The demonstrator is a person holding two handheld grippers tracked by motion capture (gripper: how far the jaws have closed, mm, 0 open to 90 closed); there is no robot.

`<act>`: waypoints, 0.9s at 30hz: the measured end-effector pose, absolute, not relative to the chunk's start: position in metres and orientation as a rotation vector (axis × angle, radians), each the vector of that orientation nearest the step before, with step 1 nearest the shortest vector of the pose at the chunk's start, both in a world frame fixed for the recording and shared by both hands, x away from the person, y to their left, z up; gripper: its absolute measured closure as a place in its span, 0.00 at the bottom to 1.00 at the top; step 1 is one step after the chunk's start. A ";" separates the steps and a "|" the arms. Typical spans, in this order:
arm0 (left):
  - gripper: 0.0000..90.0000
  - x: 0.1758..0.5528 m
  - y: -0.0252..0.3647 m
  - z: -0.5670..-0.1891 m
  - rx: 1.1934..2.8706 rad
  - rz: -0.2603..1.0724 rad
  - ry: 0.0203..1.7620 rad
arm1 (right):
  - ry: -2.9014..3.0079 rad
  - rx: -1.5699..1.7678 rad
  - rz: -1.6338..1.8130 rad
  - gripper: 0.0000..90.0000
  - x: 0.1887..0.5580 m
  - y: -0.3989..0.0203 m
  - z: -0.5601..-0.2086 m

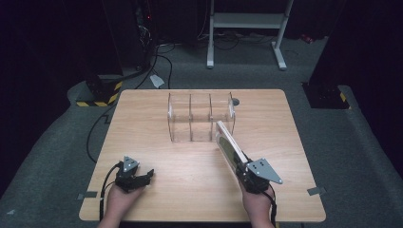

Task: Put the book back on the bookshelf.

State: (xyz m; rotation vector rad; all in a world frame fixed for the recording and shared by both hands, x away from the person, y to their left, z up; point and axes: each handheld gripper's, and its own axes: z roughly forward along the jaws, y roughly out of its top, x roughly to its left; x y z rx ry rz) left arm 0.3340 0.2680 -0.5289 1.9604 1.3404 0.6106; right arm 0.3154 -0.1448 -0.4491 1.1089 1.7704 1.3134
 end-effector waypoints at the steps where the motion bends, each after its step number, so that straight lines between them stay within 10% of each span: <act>1: 0.30 0.334 0.268 -0.529 1.961 0.611 1.341 | 1.762 1.116 1.314 0.84 0.317 -0.145 -0.449; 27: 0.29 0.334 0.268 -0.529 1.961 0.611 1.340 | 1.735 1.142 1.262 0.84 0.361 -0.128 -0.437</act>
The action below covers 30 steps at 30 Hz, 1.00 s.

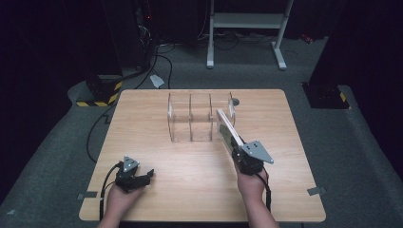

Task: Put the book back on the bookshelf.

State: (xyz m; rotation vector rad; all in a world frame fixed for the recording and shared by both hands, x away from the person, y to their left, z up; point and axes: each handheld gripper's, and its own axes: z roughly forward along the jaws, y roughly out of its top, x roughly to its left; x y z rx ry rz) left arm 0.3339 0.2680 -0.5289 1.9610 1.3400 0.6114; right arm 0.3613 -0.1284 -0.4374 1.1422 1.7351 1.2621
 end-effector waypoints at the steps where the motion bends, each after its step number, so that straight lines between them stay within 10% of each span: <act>1: 0.29 0.334 0.268 -0.529 1.961 0.611 1.340 | 1.735 1.142 1.258 0.84 0.363 -0.128 -0.437; 30: 0.29 0.333 0.268 -0.529 1.964 0.614 1.337 | 1.710 1.184 1.202 0.84 0.412 -0.111 -0.429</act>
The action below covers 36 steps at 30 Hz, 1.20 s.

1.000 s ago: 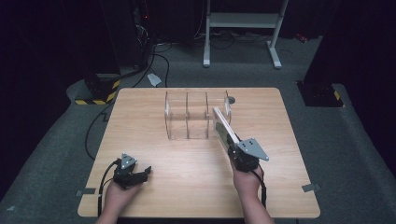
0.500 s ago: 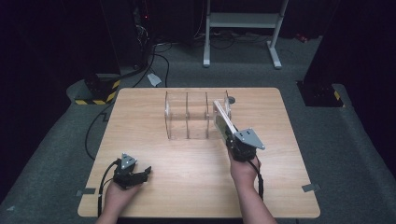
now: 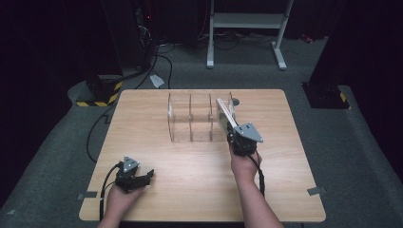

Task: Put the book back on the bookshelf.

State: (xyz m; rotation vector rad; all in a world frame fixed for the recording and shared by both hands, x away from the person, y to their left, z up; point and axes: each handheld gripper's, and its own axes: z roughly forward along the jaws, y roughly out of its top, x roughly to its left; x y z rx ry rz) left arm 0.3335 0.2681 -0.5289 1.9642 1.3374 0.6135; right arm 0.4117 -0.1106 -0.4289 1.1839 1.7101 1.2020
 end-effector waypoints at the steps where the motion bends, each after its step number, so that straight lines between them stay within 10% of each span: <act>1: 0.29 0.333 0.268 -0.529 1.964 0.614 1.337 | 1.708 1.188 1.198 0.84 0.413 -0.110 -0.429; 36: 0.29 0.333 0.268 -0.529 1.963 0.609 1.337 | 1.689 1.211 1.133 0.84 0.446 -0.096 -0.440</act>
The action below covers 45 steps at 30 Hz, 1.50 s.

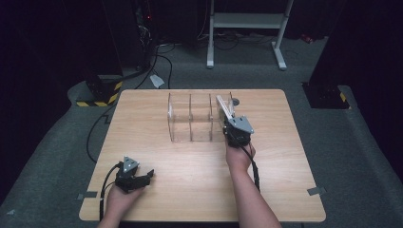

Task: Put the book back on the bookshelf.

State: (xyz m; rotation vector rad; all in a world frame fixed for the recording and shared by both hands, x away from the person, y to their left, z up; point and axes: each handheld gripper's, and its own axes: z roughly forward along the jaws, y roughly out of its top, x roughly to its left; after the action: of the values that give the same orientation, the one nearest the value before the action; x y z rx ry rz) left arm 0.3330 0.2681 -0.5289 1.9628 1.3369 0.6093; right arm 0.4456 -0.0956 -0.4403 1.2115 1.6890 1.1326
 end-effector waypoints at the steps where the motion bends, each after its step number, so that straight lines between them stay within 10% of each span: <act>1: 0.29 0.333 0.268 -0.529 1.963 0.608 1.337 | 1.689 1.215 1.131 0.84 0.446 -0.095 -0.441; 45: 0.29 0.332 0.268 -0.529 1.962 0.606 1.335 | 1.721 1.286 1.097 0.82 0.420 -0.099 -0.465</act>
State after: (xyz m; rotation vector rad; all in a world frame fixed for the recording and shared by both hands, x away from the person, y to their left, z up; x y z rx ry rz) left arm 0.3324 0.2681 -0.5289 1.9620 1.3354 0.6065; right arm 0.4202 -0.0992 -0.4646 1.2863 1.7205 1.0965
